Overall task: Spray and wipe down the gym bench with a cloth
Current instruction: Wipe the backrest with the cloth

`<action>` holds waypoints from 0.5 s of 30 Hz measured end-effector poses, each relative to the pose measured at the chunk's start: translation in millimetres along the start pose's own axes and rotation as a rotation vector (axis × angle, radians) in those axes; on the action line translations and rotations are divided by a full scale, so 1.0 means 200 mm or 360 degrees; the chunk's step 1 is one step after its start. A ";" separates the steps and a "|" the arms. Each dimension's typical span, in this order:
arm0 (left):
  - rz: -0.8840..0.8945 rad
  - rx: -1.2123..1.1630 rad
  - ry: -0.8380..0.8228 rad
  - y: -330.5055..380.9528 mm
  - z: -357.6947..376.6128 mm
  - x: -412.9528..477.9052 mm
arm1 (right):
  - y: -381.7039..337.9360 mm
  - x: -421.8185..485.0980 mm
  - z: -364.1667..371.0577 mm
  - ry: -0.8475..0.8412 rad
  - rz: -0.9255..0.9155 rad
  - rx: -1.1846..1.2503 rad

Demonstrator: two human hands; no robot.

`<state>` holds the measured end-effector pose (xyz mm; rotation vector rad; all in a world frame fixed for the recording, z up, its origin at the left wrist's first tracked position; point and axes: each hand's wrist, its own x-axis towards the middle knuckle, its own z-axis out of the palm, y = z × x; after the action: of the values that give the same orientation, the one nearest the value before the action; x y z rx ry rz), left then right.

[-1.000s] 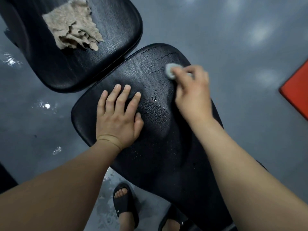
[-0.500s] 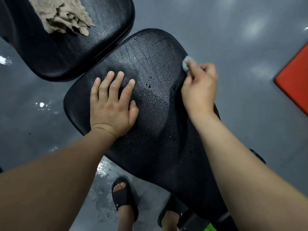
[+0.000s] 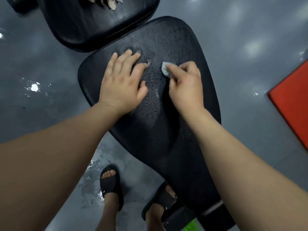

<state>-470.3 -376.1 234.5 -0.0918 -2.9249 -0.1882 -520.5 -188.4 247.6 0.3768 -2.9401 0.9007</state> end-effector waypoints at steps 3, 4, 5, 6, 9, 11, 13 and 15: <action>-0.0148 -0.0081 0.0042 0.00 -0.05 -0.11 | -0.08 0.04 0.04 -0.0012 -0.0042 0.0060; -0.0201 -0.0077 0.0065 0.00 -0.06 -0.16 | -0.11 0.01 0.06 -0.0063 -0.0150 0.0069; -0.0250 -0.0085 0.0085 0.00 -0.06 -0.19 | -0.12 -0.05 0.06 -0.0131 -0.0263 0.0052; -0.0307 -0.0103 0.0106 -0.02 -0.07 -0.23 | -0.14 -0.11 0.06 -0.0225 -0.0401 0.0030; -0.0368 -0.0111 0.0186 -0.04 -0.04 -0.27 | -0.13 -0.15 0.03 -0.0401 -0.0643 -0.0051; -0.0345 -0.0004 0.0261 -0.05 0.00 -0.28 | -0.11 -0.05 0.05 -0.0290 -0.0602 -0.0084; -0.0332 0.0068 0.0310 -0.05 0.04 -0.28 | -0.13 0.07 0.08 -0.0093 -0.0447 -0.0078; -0.0316 0.0079 0.0353 -0.05 0.06 -0.29 | -0.16 0.12 0.12 0.0012 -0.0297 -0.0044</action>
<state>-417.4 -387.2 210.4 0.2144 -2.7114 -0.1460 -535.3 -231.9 247.8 0.6318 -2.8468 0.8347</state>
